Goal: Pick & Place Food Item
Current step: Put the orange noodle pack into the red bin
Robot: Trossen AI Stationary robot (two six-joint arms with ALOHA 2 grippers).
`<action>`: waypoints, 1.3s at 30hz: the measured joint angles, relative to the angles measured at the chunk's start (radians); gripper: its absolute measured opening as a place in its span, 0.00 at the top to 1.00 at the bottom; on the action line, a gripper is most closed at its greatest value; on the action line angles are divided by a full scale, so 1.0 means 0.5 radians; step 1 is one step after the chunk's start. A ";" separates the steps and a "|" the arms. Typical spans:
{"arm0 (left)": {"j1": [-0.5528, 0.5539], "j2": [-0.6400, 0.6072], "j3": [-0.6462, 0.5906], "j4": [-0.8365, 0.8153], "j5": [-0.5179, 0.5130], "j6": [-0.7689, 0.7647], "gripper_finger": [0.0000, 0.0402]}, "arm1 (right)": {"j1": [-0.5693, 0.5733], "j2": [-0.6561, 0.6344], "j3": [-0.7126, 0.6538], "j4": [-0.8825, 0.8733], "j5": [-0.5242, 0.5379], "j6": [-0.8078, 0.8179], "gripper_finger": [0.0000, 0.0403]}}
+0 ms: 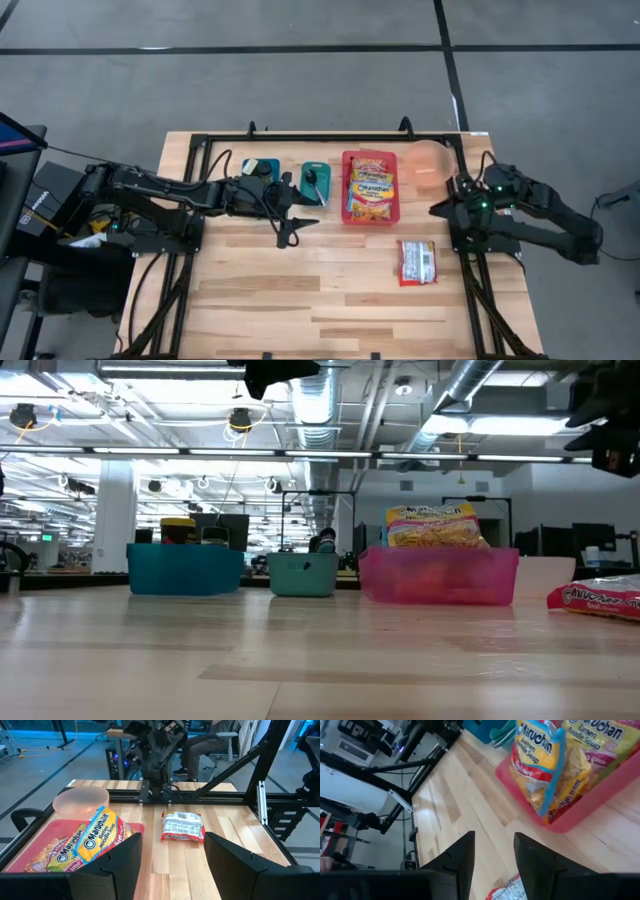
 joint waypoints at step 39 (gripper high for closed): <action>0.000 0.000 -0.001 0.020 0.000 -0.001 0.48 | 0.773 1.246 -0.077 -0.142 0.435 0.658 0.69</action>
